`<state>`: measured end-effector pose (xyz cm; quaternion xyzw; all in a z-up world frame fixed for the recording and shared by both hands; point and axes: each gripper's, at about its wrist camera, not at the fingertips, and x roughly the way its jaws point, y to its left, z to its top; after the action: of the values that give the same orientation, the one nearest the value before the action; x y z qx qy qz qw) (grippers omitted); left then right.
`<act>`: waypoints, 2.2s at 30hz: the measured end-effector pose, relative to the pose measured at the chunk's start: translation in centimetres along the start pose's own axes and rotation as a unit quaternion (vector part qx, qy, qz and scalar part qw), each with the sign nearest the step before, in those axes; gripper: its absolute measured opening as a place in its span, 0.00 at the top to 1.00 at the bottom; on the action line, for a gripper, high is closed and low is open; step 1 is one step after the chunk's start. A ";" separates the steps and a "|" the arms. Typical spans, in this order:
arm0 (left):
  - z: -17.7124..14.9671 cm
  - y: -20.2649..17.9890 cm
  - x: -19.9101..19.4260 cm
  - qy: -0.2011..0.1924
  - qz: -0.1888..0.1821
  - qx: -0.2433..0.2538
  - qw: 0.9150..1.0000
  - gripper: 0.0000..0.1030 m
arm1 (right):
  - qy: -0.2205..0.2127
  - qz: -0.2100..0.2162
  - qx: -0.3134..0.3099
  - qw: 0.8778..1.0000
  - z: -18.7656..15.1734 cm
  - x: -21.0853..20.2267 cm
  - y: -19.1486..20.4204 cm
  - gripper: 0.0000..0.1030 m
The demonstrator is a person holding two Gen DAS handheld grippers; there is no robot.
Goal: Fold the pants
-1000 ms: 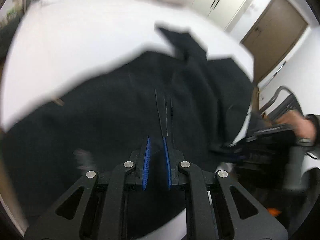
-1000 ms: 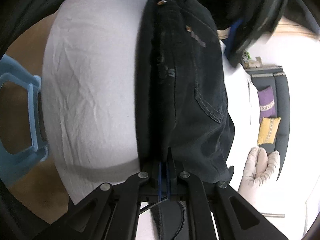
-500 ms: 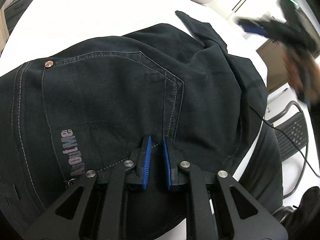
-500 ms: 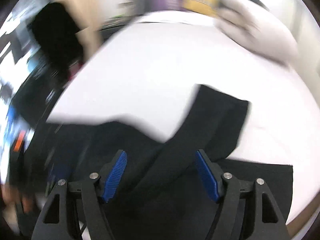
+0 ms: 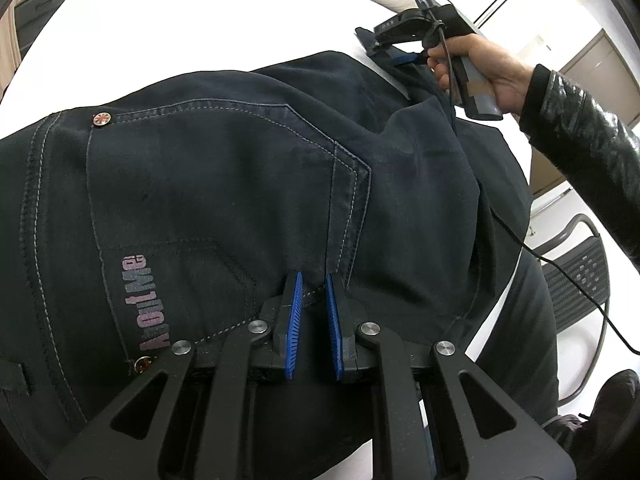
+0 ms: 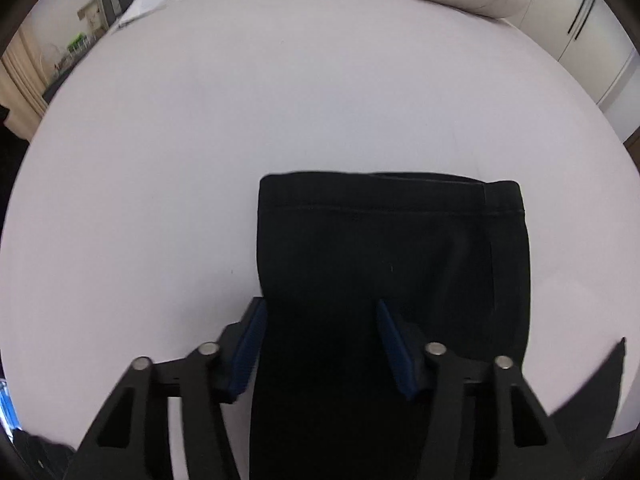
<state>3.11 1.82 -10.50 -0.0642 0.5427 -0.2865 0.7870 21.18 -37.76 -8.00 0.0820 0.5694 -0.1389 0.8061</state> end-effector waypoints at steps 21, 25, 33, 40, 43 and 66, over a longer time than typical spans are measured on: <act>1.2 -1.7 0.5 0.005 0.033 -0.003 0.999 0.88 | -0.164 0.189 0.408 0.878 -25.0 -13.0 -32.6 0.90; 1.3 -2.4 0.5 0.013 0.048 0.002 0.999 0.88 | -0.167 0.256 0.505 0.807 -30.3 -10.2 -34.2 0.38; 1.3 -3.9 0.7 0.016 0.071 -0.006 0.997 0.88 | -0.173 0.293 0.512 0.789 -29.2 -9.8 -31.4 0.20; 0.6 -4.4 0.7 0.019 0.073 -0.001 0.997 0.88 | -0.150 0.267 0.524 0.795 -31.5 -8.7 -32.5 0.94; 0.2 -4.6 0.6 0.020 0.074 0.002 0.997 0.88 | -0.159 0.257 0.525 0.796 -32.6 -9.2 -33.6 0.96; 0.5 -5.4 1.0 0.022 0.088 0.010 0.996 0.88 | -0.167 0.282 0.489 0.808 -34.5 -8.9 -34.7 0.96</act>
<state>1.78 -3.23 -8.87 -0.0018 0.5602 -0.2228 0.7978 -23.47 -59.48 -10.36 0.5979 0.2351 -0.1768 0.7457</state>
